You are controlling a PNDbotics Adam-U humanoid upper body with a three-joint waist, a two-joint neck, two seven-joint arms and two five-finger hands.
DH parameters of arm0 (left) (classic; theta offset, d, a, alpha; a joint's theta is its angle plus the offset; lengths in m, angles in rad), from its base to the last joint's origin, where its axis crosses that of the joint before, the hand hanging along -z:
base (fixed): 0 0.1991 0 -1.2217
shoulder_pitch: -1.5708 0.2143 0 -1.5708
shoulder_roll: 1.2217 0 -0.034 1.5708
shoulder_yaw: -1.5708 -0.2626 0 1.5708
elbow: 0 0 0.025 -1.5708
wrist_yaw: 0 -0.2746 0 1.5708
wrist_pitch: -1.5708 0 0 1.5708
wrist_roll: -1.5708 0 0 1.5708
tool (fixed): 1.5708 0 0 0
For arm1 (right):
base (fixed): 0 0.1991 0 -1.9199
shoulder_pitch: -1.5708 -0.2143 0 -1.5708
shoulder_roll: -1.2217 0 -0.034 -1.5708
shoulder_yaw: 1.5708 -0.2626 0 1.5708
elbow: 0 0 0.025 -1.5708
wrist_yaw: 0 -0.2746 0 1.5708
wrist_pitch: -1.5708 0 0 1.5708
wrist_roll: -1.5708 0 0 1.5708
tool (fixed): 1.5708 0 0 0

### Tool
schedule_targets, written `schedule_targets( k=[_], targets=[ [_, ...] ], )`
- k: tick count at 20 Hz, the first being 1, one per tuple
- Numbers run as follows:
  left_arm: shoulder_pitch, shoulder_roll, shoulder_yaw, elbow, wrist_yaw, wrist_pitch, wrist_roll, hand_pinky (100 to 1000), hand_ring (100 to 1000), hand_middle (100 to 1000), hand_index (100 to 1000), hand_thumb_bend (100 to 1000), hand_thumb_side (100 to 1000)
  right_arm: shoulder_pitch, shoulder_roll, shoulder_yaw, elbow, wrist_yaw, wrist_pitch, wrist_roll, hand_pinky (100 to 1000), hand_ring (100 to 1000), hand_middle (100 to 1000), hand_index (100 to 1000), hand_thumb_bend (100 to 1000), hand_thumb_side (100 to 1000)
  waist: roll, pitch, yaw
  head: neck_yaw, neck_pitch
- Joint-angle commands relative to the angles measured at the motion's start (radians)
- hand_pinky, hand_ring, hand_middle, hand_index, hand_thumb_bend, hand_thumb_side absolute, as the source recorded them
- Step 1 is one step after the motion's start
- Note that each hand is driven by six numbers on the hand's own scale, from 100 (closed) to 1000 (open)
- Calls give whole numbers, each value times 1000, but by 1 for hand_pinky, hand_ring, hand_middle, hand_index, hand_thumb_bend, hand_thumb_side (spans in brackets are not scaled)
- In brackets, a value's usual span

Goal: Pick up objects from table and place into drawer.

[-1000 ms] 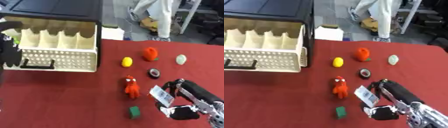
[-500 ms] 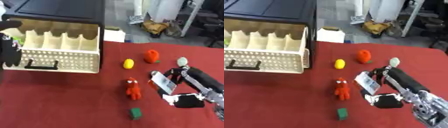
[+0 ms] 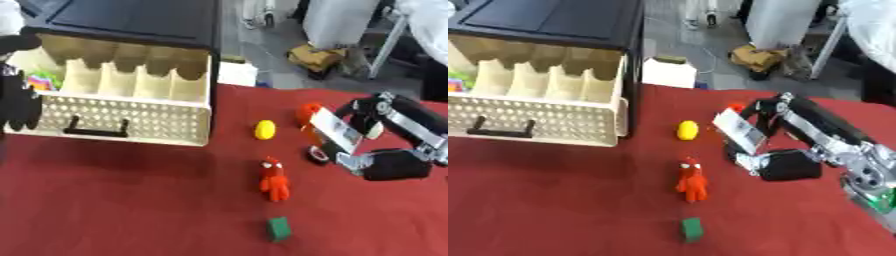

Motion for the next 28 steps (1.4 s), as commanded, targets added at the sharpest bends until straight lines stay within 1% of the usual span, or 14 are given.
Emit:
schedule_targets(
  k=[1,7,11,13,20,24,28],
  targets=[
    [-18,4,1,-12,5,1,-5,123,100,100,746,126,1000,-30,-56,-39,-17,-28,-5,12,574,635,246,565,165,447,-2,-14,5,-5,-8],
    [-25,1,-2,-12,7,3,-10,123,100,100,745,127,1000,-84,-59,-61,-17,-61,-2,29,573,632,239,561,168,456,-11,-9,22,-12,-20],
    [-31,-6,-6,-12,11,6,-16,122,100,100,745,129,1000,-136,-57,-78,-17,-79,-4,43,586,629,235,559,169,476,-18,-8,40,-31,-29],
    [-36,-16,-7,-12,14,9,-18,120,100,100,745,131,1000,-163,-53,-85,-17,-84,-6,55,590,629,236,560,151,489,-20,-7,50,-40,-33],
    [-46,-61,-9,-12,27,14,-30,131,100,100,751,135,1000,-230,-38,-90,-17,-75,-3,94,590,626,231,556,141,503,-26,-3,94,-62,-40],
    [-45,-75,-18,-12,27,19,-43,137,100,100,752,134,1000,-269,-29,-91,-17,-64,-3,87,593,626,230,557,132,539,-34,-2,115,-74,-43],
    [-53,-80,-24,-12,30,11,-50,148,100,100,754,134,1000,-316,-14,-89,-17,-41,2,64,594,626,230,557,121,558,-39,-1,136,-88,-50]
  ],
)
